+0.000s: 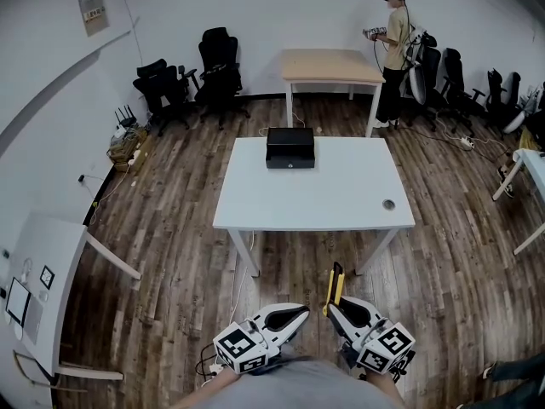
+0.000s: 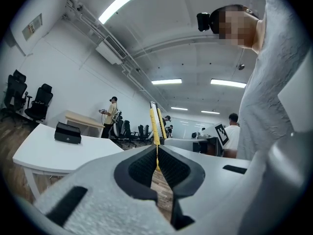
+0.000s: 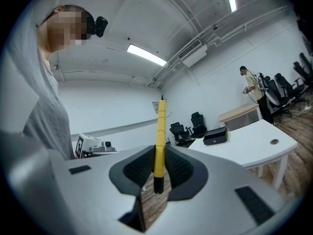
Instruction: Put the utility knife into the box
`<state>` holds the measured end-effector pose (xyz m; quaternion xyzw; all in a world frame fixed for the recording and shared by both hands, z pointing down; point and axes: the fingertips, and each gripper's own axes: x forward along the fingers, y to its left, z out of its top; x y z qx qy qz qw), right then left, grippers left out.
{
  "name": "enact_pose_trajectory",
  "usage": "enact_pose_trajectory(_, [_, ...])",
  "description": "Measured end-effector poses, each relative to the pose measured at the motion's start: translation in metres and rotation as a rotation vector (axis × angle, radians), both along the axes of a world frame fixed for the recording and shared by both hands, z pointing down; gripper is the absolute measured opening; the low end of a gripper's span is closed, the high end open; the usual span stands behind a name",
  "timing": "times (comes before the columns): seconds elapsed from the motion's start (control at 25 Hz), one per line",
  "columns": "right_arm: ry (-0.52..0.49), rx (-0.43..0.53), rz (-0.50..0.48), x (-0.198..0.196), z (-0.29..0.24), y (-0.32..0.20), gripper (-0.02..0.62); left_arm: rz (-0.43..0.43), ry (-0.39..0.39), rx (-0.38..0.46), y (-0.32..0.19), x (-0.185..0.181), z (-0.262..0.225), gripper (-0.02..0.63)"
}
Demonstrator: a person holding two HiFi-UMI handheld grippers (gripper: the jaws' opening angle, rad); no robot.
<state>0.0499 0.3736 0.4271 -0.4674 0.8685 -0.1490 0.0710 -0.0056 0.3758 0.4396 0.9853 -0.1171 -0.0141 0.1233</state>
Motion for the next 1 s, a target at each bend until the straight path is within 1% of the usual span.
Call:
enact_pose_trajectory(0.16, [0.001, -0.006, 0.016, 0.002, 0.001, -0.027, 0.078, 0.002, 0.013, -0.008, -0.032, 0.000, -0.001, 0.018])
enact_pose_trajectory(0.32, [0.007, -0.016, 0.021, 0.001, 0.000, -0.065, 0.078, -0.007, 0.025, -0.009, -0.074, -0.003, -0.005, 0.018])
enact_pose_trajectory(0.68, [0.042, -0.033, 0.003, -0.018, -0.003, -0.151, 0.078, -0.057, 0.049, -0.040, -0.173, -0.022, -0.007, 0.018])
enact_pose_trajectory(1.0, [0.055, -0.033, 0.020, -0.038, -0.005, -0.209, 0.078, -0.039, 0.054, -0.039, -0.234, -0.042, -0.004, 0.018])
